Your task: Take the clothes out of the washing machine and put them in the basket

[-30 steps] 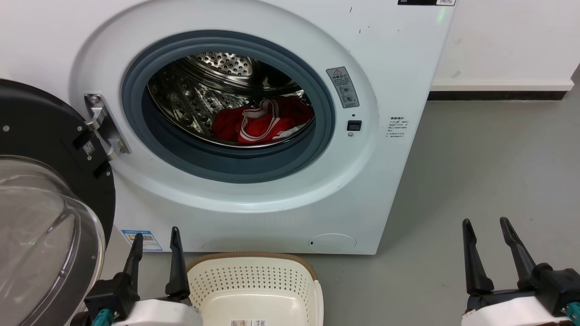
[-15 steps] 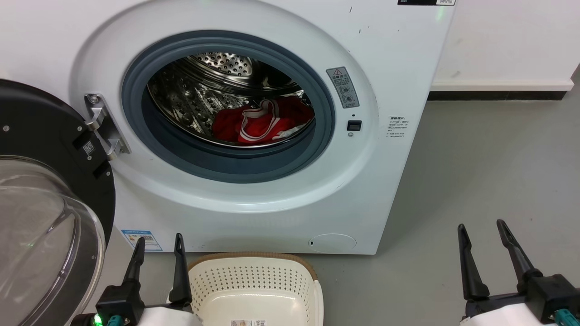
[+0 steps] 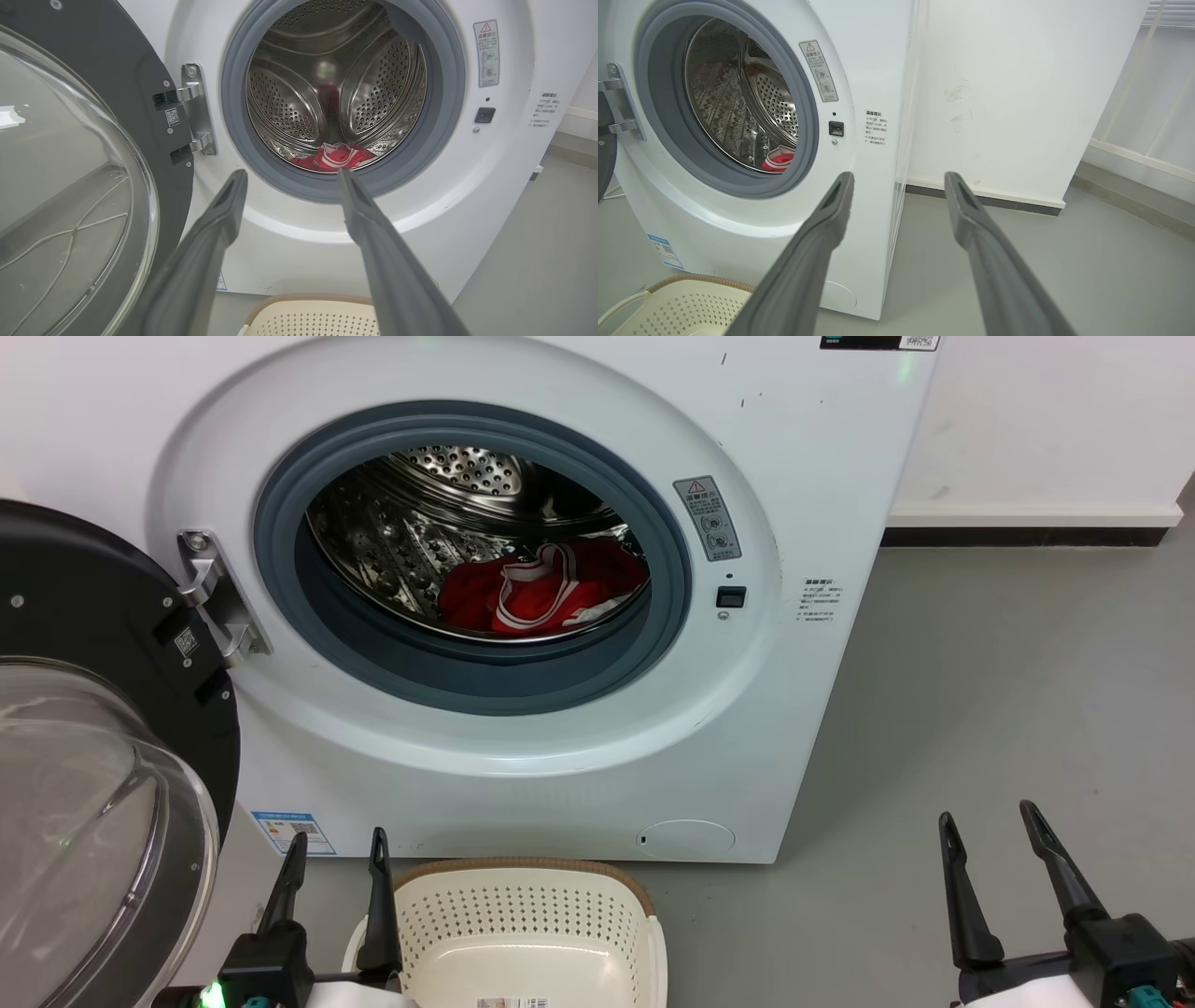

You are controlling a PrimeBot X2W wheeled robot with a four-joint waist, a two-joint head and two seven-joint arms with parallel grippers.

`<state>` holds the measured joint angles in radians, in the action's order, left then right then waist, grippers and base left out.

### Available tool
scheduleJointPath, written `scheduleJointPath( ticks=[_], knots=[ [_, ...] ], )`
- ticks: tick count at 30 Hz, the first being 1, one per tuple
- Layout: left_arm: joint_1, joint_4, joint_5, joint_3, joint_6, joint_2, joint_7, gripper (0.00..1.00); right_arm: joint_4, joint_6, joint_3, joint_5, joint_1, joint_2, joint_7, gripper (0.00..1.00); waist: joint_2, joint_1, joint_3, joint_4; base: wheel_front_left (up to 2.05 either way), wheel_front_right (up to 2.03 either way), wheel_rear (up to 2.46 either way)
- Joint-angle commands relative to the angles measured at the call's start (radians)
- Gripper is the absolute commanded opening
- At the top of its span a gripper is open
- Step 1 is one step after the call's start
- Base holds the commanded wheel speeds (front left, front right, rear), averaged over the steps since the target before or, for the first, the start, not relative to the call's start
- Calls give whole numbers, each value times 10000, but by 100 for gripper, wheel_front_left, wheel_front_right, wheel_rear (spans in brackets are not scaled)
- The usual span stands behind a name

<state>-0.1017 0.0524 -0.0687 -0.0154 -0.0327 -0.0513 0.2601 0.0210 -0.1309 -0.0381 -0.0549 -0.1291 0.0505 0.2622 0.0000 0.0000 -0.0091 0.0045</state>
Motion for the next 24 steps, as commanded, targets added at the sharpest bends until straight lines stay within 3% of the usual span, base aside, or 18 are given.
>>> scheduleJointPath(
  ticks=[1,24],
  knots=[
    [-98,20,-45,14,-20,15,80,100,-61,3,-16,41,-140,-6,40,100,0,0,-8,-2,0,0,0],
    [-80,232,-111,42,-99,16,78,100,-342,3,-3,354,-37,-6,40,100,0,0,-23,-39,0,0,0]
  ],
)
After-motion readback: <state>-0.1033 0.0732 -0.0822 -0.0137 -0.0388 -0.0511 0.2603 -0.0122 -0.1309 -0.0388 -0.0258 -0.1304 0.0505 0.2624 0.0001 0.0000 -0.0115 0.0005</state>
